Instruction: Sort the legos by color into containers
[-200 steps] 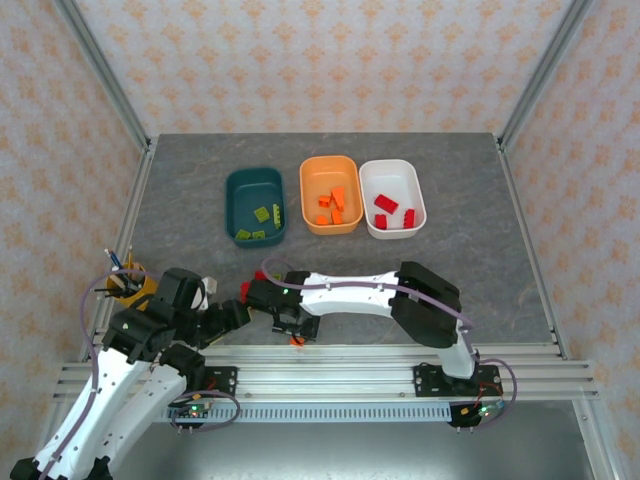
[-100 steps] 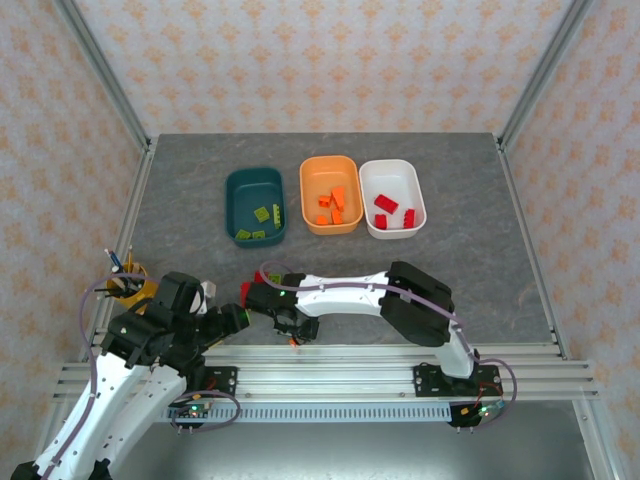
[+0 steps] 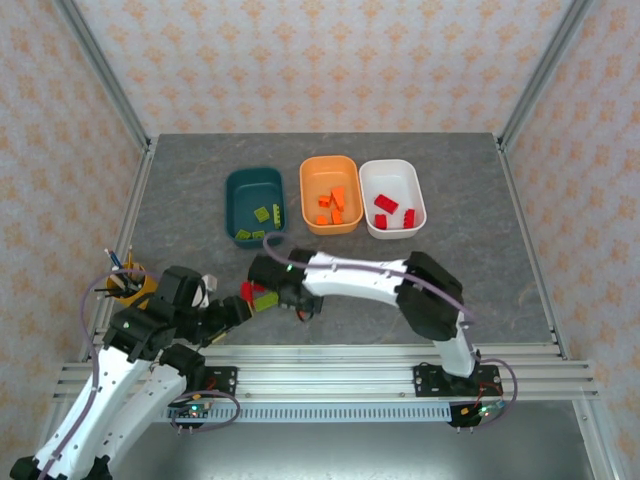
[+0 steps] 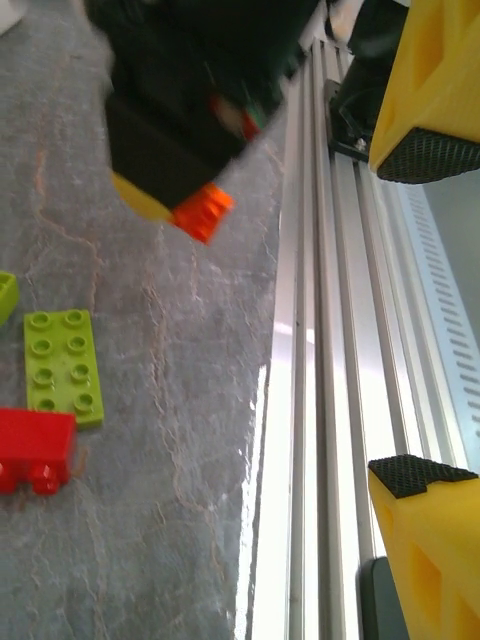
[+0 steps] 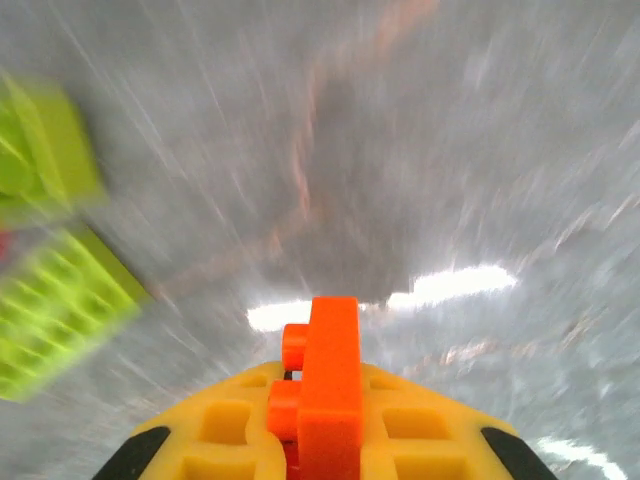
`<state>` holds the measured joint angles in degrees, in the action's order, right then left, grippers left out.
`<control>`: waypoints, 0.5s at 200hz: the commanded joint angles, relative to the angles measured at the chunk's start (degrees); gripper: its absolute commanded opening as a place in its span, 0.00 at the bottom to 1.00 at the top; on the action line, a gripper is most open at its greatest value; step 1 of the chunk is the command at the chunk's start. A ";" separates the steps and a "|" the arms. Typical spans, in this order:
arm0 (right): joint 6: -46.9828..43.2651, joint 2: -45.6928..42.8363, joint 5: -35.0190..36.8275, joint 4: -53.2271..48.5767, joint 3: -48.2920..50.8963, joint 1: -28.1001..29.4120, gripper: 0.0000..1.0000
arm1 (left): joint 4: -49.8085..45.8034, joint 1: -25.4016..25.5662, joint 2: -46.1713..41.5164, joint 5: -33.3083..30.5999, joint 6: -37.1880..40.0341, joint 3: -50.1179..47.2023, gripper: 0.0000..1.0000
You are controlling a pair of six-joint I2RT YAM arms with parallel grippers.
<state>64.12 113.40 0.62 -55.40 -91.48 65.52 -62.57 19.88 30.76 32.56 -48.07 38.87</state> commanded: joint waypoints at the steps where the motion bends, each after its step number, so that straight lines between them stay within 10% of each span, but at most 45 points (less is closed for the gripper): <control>1: -11.45 -6.07 10.83 -6.36 -7.06 -6.94 0.02 | 10.70 0.51 5.85 -0.70 -2.75 4.34 0.76; 100: -42.02 17.05 14.38 -9.38 -41.29 -28.23 0.00 | 30.14 0.34 44.79 -7.48 -2.03 29.98 0.76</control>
<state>29.12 123.28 12.51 -59.42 -126.32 39.09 -37.28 19.88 71.00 28.16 -50.54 63.72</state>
